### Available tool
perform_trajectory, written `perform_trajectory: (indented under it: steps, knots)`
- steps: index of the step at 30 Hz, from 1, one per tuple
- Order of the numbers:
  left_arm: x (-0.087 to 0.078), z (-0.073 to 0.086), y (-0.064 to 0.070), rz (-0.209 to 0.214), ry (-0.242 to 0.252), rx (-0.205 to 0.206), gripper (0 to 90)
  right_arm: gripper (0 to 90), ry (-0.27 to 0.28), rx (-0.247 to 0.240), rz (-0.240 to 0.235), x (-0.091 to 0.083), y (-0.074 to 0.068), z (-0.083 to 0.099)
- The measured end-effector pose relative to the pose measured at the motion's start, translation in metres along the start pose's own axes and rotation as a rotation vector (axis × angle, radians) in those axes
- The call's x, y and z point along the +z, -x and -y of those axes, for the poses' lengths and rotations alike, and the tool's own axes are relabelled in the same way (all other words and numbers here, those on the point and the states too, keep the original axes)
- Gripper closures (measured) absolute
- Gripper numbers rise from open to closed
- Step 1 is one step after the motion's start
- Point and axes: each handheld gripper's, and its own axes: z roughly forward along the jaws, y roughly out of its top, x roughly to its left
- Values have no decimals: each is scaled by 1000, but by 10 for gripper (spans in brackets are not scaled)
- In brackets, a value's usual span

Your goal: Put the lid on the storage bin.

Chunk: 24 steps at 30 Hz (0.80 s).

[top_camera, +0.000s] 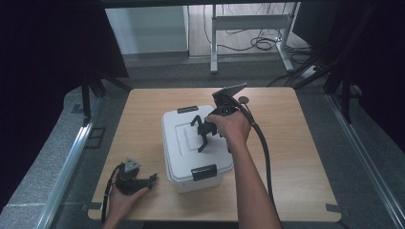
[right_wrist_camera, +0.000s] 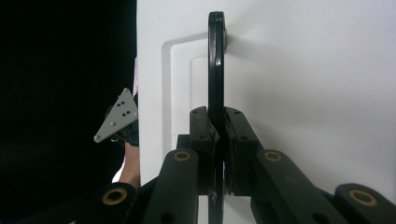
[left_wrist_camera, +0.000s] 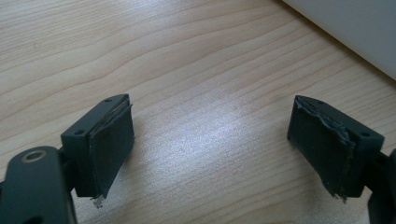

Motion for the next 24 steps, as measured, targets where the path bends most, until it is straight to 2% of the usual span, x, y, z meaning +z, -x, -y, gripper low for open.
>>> perform_trajectory:
  steps: [13,24]
  knots:
    - [0,0,0,2,0,2,145,835,-6,13,2,12,-2,-4]
    - [0,0,0,3,-1,1,145,836,-2,32,3,23,8,-4]
